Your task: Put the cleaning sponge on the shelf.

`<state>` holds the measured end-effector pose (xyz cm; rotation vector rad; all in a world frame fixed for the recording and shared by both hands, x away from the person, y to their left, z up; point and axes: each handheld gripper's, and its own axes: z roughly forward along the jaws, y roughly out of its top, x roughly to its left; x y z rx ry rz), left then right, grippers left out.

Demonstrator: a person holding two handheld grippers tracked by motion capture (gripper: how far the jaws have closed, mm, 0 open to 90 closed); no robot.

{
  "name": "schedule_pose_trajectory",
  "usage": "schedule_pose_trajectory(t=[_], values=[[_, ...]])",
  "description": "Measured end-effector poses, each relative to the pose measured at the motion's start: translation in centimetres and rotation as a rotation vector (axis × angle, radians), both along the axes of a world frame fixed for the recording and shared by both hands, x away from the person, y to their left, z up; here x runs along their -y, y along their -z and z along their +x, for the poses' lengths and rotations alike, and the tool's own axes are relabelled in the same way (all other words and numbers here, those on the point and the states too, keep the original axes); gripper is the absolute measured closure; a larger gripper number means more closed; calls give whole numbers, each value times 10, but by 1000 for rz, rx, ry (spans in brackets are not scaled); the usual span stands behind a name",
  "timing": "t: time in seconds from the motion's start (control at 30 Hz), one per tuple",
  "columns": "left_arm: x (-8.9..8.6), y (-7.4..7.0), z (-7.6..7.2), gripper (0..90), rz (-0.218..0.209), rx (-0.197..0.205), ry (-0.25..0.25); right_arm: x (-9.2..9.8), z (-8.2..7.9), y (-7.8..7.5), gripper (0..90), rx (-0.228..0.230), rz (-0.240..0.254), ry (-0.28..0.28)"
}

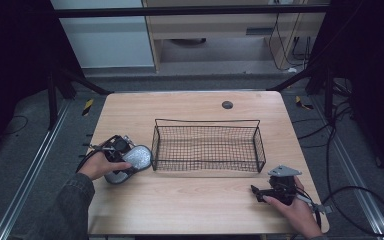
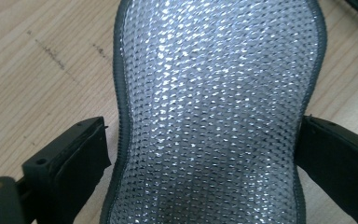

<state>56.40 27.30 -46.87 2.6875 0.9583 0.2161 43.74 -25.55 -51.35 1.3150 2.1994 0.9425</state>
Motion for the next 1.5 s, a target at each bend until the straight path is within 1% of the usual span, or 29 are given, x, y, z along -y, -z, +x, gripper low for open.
schedule_pose_trajectory(t=[0.07, 0.17, 0.2, 0.33, 0.47, 0.6, 0.67, 0.73, 0.8, 0.9, 0.97, 1.03, 1.1, 1.2, 1.27, 1.3, 1.33, 1.47, 1.5], values=[[0, -2, 1, 30, -5, 10, -1, 0, 0, 0, 21, 0, 1, 0], [-1, -2, 1, 31, -4, 10, -7, 0, 0, 0, 21, 0, 0, 0], [-1, 0, 1, 29, -5, 0, -10, 0, 0, 0, 21, 0, 1, 0], [-2, 0, 1, 29, -7, -1, -10, 0, 0, 0, 21, -1, 0, 1], [-1, 4, 1, 35, -16, -18, -9, 0, 0, 0, 21, -2, 0, 1], [-1, 6, 1, 32, -10, -18, -9, 0, 0, 0, 21, 0, 0, 0], [-3, 6, 0, 33, -15, -8, -19, 0, 0, 0, 21, -1, 1, 0], [-4, 7, 0, 37, -17, -6, -20, 0, 0, 0, 21, -1, 0, -1], [-5, 8, 0, 38, -13, -7, -24, 0, 0, 0, 21, -1, 0, 1], [-6, 8, 0, 51, -9, 13, -38, 0, 0, 0, 21, -1, 0, 1], [-7, 8, 0, 63, -7, 16, -39, 0, 0, 0, 21, -1, 0, 1], [-7, 7, 0, 83, -10, 17, -35, 0, 0, 0, 21, -1, 1, 0], [-8, 7, 0, 106, -21, 8, -35, 0, 0, 0, 21, -2, 1, 0], [-9, 6, -1, 128, -27, -10, -33, 0, 0, 0, 21, -1, 0, 1], [-8, 6, -1, 141, -26, -15, -29, 0, 0, 0, 21, -1, 0, 1], [-8, 6, -1, 145, -26, -15, -29, 0, 0, 0, 21, 0, -1, 0], [-7, 5, -3, 148, -13, -14, -11, 0, 0, 0, 21, 0, 0, 0], [-6, -4, -4, 153, -20, 3, 3, 0, 0, 0, 21, 0, 0, 0], [-6, -4, -4, 154, -20, 3, 3, 0, 0, 0, 21, 0, 0, 0]])
